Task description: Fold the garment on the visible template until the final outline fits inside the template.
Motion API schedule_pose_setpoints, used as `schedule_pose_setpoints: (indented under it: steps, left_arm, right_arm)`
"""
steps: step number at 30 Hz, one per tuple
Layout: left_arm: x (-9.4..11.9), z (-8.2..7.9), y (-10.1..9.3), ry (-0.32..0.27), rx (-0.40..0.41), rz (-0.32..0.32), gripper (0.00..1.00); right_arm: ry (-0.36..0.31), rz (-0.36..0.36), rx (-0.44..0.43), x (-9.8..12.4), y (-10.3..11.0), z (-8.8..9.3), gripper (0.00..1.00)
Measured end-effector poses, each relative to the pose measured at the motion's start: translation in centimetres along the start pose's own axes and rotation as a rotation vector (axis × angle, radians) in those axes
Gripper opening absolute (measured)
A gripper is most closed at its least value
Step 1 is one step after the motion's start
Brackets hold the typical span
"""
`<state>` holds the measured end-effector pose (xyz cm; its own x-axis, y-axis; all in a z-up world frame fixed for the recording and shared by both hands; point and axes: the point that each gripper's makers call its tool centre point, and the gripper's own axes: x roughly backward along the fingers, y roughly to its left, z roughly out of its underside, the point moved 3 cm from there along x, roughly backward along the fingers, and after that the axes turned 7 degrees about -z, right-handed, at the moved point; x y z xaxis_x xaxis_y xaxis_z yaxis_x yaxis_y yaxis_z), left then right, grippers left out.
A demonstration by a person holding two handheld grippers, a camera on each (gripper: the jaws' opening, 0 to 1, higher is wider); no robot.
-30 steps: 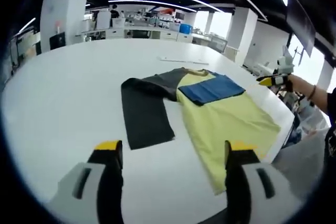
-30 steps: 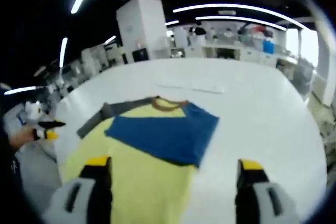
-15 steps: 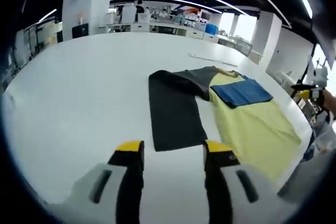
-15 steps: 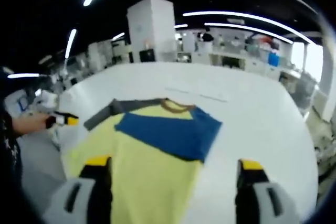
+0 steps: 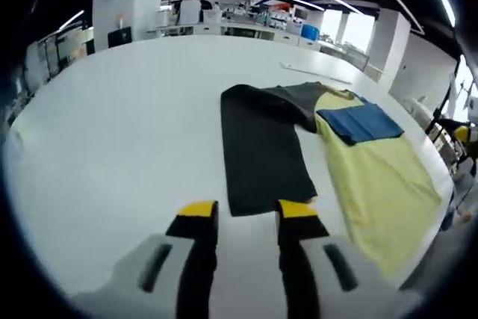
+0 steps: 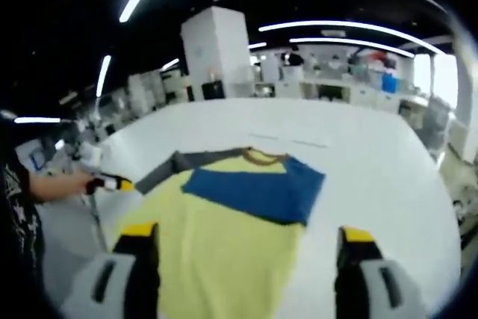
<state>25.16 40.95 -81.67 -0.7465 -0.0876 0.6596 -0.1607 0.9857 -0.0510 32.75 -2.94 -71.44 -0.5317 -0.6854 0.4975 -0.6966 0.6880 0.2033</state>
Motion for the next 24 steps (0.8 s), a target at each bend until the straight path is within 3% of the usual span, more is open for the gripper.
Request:
schedule_pose_setpoints:
  steps: [5,16,24]
  left_arm:
    - [-0.1,0.3,0.1,-0.004,-0.006,-0.011,0.23]
    - [-0.6,0.2,0.8,0.010,-0.016,-0.057,0.06]
    - [-0.5,0.2,1.2,0.022,0.026,-0.033,0.00]
  right_arm:
    - [0.019,0.022,0.027,0.3,0.0,0.2,0.99]
    - [0.013,0.022,0.020,0.4,0.5,0.3,0.99]
    - [0.019,0.014,0.021,0.3,0.9,0.5,0.99]
